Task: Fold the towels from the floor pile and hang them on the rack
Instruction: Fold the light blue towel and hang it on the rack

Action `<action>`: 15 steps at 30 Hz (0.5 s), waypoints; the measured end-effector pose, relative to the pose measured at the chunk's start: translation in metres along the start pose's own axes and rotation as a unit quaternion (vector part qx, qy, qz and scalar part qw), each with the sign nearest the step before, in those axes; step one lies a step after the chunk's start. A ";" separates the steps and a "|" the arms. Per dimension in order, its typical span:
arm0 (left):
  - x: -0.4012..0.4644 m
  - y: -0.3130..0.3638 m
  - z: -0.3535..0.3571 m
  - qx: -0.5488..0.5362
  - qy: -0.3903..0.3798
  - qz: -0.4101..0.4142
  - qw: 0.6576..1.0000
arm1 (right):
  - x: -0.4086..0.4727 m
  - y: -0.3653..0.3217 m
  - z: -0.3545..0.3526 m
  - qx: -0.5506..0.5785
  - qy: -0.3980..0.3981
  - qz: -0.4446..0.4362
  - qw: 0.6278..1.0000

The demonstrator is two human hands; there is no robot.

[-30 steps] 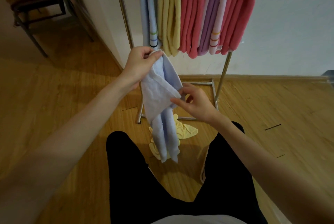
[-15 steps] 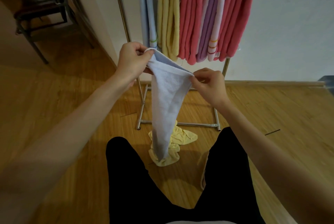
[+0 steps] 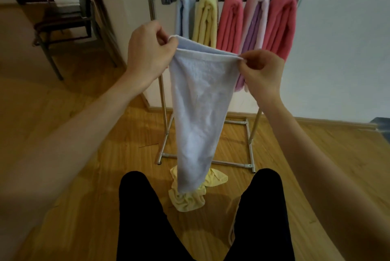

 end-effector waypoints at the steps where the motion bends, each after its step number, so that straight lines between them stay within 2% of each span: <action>1: 0.004 0.004 -0.004 0.000 0.013 0.010 1.000 | 0.005 -0.007 -0.002 0.013 0.019 -0.013 1.000; 4: 0.009 0.009 -0.006 0.055 -0.001 0.016 0.998 | 0.012 -0.020 -0.004 0.025 0.040 -0.057 0.997; 5: 0.009 0.006 0.000 0.100 -0.040 0.016 0.994 | 0.013 -0.020 -0.004 0.023 0.034 -0.066 0.997; 7: 0.004 -0.004 0.021 0.153 -0.167 0.003 0.974 | 0.009 -0.015 -0.002 0.008 0.010 -0.077 0.997; 10: -0.013 -0.007 0.045 0.056 -0.326 0.000 0.944 | 0.000 -0.003 0.001 -0.012 -0.027 -0.069 0.997; 12: -0.026 0.004 0.050 -0.019 -0.382 0.027 0.923 | -0.004 0.003 0.001 -0.017 -0.036 -0.059 0.997; 15: -0.049 0.025 0.053 -0.029 -0.451 0.119 0.884 | -0.005 0.006 0.001 -0.020 -0.050 -0.043 0.998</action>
Point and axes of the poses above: each hand's wrist, its own x-axis towards the middle knuckle, its own z-axis out of the palm, y = z × x, the point moved 7 cm from there along x, towards the middle knuckle, and after that the axes turned 6 degrees about x, right-handed, at the moved point
